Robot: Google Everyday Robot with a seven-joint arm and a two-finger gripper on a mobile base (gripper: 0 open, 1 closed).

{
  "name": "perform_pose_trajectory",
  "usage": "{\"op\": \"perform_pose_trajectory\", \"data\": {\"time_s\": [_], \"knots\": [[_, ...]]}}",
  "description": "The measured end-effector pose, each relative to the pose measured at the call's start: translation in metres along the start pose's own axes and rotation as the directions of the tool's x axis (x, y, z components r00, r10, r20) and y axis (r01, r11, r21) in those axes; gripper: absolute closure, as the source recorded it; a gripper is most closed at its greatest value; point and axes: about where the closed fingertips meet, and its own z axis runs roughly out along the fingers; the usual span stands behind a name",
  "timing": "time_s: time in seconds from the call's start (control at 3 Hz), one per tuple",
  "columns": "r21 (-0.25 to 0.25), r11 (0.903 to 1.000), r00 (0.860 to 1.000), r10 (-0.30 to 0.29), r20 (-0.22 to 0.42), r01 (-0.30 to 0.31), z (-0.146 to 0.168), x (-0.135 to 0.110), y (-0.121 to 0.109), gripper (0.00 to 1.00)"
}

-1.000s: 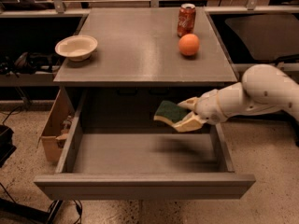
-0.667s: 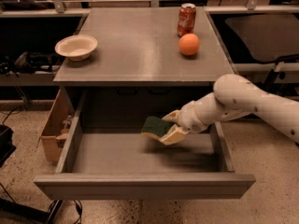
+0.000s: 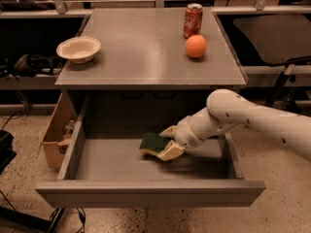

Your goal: Place sponge into top drawer

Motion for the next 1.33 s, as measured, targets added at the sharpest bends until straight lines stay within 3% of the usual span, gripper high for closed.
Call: {"op": "perform_pose_trajectory", "data": {"time_s": [1.0, 1.33], "knots": [[0.0, 1.0, 1.0, 0.0, 0.0, 0.0, 0.0001, 0.0, 0.0, 0.13], [0.0, 1.0, 1.0, 0.0, 0.0, 0.0, 0.0001, 0.0, 0.0001, 0.0]]}}
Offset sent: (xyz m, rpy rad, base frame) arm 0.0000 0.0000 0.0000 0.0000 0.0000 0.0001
